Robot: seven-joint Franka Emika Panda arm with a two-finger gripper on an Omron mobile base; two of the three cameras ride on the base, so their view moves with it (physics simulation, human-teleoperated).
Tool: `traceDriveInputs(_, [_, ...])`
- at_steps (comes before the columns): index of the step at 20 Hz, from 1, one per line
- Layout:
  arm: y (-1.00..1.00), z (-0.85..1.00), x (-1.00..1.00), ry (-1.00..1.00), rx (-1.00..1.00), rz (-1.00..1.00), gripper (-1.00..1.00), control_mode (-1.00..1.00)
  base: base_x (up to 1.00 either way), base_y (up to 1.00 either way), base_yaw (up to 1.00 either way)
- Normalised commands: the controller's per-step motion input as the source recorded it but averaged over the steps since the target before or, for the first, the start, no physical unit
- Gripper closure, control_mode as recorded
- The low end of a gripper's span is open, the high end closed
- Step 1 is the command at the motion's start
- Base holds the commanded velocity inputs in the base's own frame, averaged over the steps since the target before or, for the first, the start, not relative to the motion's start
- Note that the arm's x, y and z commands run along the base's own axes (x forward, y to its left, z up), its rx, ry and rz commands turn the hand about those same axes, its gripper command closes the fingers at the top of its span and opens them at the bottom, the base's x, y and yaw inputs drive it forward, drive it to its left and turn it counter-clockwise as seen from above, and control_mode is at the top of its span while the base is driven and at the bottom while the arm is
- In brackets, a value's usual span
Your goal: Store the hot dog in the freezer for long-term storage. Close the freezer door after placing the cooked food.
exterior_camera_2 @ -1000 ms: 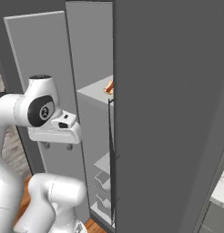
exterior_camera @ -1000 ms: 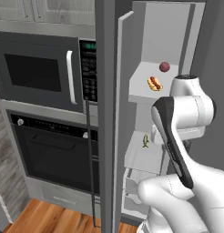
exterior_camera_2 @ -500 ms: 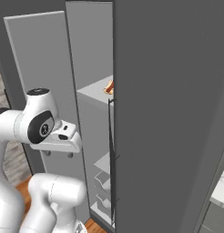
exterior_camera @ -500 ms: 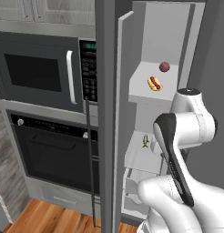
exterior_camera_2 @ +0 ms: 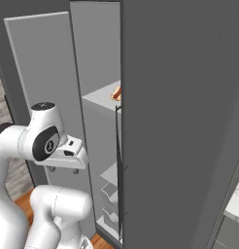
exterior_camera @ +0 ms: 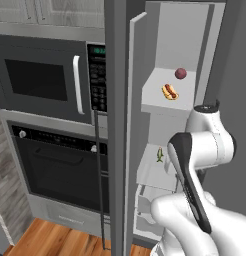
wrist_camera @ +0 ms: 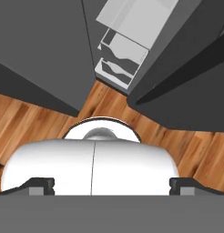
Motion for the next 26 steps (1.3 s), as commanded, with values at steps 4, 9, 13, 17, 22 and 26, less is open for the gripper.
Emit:
traceDriveInputs(4, [0.00, -0.06, 0.00, 0.00, 0.00, 0.00, -1.00, -1.00, 0.00, 0.00, 0.00])
traceDriveInputs(9, [0.00, 0.00, -0.01, 0.00, 0.00, 0.00, -1.00, 1.00, -0.03, 0.00, 0.00])
traceDriveInputs(13, [0.00, 0.00, 0.00, 0.00, 0.00, 0.00, -1.00, 1.00, -0.38, 0.03, -0.09])
traceDriveInputs(17, [0.00, 0.00, 0.00, 0.00, 0.00, 0.00, -1.00, 1.00, -0.65, 0.30, -0.30])
traceDriveInputs(22, [0.00, 0.00, 0.00, 0.00, 0.00, 0.00, -1.00, 1.00, -0.52, 0.31, -0.43])
traceDriveInputs(26, [0.00, 0.00, 0.00, 0.00, 0.00, 0.00, -1.00, 1.00, -0.19, 0.49, -0.57])
